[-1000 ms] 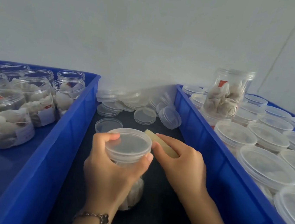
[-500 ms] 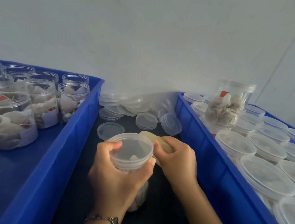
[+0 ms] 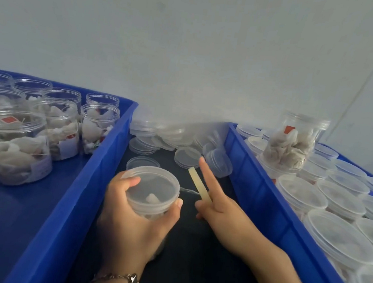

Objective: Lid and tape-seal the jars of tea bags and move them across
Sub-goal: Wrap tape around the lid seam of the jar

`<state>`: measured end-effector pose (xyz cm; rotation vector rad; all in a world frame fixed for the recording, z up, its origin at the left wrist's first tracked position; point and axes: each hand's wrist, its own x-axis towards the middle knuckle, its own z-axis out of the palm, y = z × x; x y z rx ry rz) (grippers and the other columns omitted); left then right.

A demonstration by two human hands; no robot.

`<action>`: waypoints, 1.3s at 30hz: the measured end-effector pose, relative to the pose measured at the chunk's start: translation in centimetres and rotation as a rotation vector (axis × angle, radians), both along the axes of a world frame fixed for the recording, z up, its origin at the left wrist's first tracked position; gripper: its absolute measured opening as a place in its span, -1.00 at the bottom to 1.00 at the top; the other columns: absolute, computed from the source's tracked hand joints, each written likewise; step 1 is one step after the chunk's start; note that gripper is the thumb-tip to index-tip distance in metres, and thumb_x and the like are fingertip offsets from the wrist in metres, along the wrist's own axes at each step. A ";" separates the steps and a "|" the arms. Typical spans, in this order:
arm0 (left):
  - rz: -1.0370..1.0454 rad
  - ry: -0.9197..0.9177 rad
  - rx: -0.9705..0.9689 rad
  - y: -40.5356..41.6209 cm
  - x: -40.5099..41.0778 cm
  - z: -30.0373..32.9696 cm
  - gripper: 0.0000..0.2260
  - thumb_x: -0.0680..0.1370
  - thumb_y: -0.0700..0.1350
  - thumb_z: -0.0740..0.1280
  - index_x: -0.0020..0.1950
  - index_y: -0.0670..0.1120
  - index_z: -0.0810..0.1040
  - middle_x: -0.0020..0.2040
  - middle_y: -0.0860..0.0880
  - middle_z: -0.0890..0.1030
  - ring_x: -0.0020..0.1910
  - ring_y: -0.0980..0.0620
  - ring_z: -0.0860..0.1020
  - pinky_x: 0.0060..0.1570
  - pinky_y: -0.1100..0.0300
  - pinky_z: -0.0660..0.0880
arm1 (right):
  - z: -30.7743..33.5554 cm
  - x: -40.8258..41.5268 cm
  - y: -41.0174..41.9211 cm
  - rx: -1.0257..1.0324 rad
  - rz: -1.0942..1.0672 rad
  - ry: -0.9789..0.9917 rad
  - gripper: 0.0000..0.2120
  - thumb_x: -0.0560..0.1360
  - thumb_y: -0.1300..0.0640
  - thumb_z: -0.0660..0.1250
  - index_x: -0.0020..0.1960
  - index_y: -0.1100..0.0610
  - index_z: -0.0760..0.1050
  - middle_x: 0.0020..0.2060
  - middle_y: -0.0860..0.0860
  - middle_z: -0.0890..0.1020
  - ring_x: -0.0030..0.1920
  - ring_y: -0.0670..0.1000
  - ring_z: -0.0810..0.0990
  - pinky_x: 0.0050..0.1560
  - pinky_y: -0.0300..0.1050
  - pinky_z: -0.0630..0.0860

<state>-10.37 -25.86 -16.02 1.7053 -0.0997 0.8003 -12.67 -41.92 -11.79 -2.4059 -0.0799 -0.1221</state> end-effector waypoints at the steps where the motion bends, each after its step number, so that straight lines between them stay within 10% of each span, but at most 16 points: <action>1: 0.001 0.003 -0.001 0.1 0.0 0.0 -0.30 0.09 0.31 0.37 0.10 -0.04 0.41 0.12 0.03 0.52 0.03 0.10 0.47 -0.05 0.22 0.38 | 0.3 0.1 0.0 -0.060 0.022 0.024 -0.27 0.58 0.05 0.16 0.20 -0.69 -0.21 0.00 -0.09 0.53 -0.06 -0.05 0.56 0.02 -0.10 0.45; 6: 0.001 0.013 -0.012 0.5 0.2 0.2 -0.28 0.09 0.33 0.36 0.11 -0.05 0.41 0.13 -0.06 0.55 0.02 0.01 0.51 -0.07 0.16 0.41 | 0.9 0.8 0.1 -0.257 0.027 0.044 -0.40 0.55 -0.04 0.13 0.20 -0.69 -0.11 -0.17 -0.14 0.53 -0.12 -0.10 0.52 -0.12 -0.20 0.43; 11: -0.053 0.032 0.013 1.0 0.5 0.0 -0.31 0.07 0.32 0.39 0.10 0.04 0.39 0.12 -0.01 0.54 0.01 0.05 0.50 -0.09 0.25 0.41 | 0.0 0.5 0.3 -0.215 0.018 0.112 -0.38 0.30 -0.56 0.03 0.26 -0.64 -0.20 0.22 0.01 0.50 0.10 0.10 0.57 0.01 -0.09 0.41; 15: -0.175 0.081 -0.030 1.9 1.2 0.1 -0.35 0.02 0.33 0.41 0.03 0.23 0.31 0.08 0.10 0.53 -0.04 0.36 0.45 -0.18 0.45 0.32 | -0.4 0.6 0.3 0.074 0.084 0.182 -0.45 0.54 -0.16 0.17 0.23 -0.67 -0.07 0.20 -0.08 0.35 -0.36 -0.03 0.63 -0.18 -0.17 0.53; 20: -0.199 0.075 -0.013 1.9 1.4 -0.2 -0.37 0.01 0.34 0.40 0.01 0.28 0.30 0.05 0.13 0.52 -0.02 0.40 0.44 -0.20 0.47 0.32 | -0.7 0.7 0.5 0.237 0.067 0.171 -0.72 0.59 0.14 0.19 0.08 -0.24 0.48 -0.25 -0.05 0.47 -0.45 -0.23 0.44 -0.39 -0.31 0.39; 23: -0.195 0.079 -0.024 2.0 1.5 -0.2 -0.37 0.00 0.35 0.39 0.01 0.27 0.30 0.05 0.15 0.52 -0.03 0.44 0.43 -0.23 0.49 0.33 | -0.3 0.2 0.3 0.094 0.001 0.082 -0.91 0.52 -0.14 0.20 0.00 -0.31 0.44 -0.20 -0.21 0.52 -0.20 -0.21 0.50 -0.15 -0.22 0.43; 26: -0.188 0.093 -0.062 2.1 1.6 -0.1 -0.36 0.00 0.35 0.39 0.01 0.26 0.30 0.06 0.14 0.52 -0.05 0.46 0.42 -0.23 0.50 0.31 | -0.1 -0.4 0.3 -0.121 -0.086 -0.035 -0.67 0.36 -0.47 0.08 0.01 -0.35 0.33 -0.13 -0.22 0.53 -0.11 -0.19 0.51 -0.12 -0.21 0.44; 39: -0.119 0.014 0.003 1.6 1.3 0.3 -0.36 0.09 0.09 0.58 0.04 0.07 0.36 0.03 0.08 0.50 -0.02 0.10 0.46 -0.19 0.46 0.29 | 0.9 -0.1 0.8 -0.175 -0.235 -0.157 -0.78 0.41 -0.33 0.13 -0.05 -0.26 0.33 -0.25 -0.16 0.50 -0.24 -0.14 0.51 -0.28 -0.22 0.45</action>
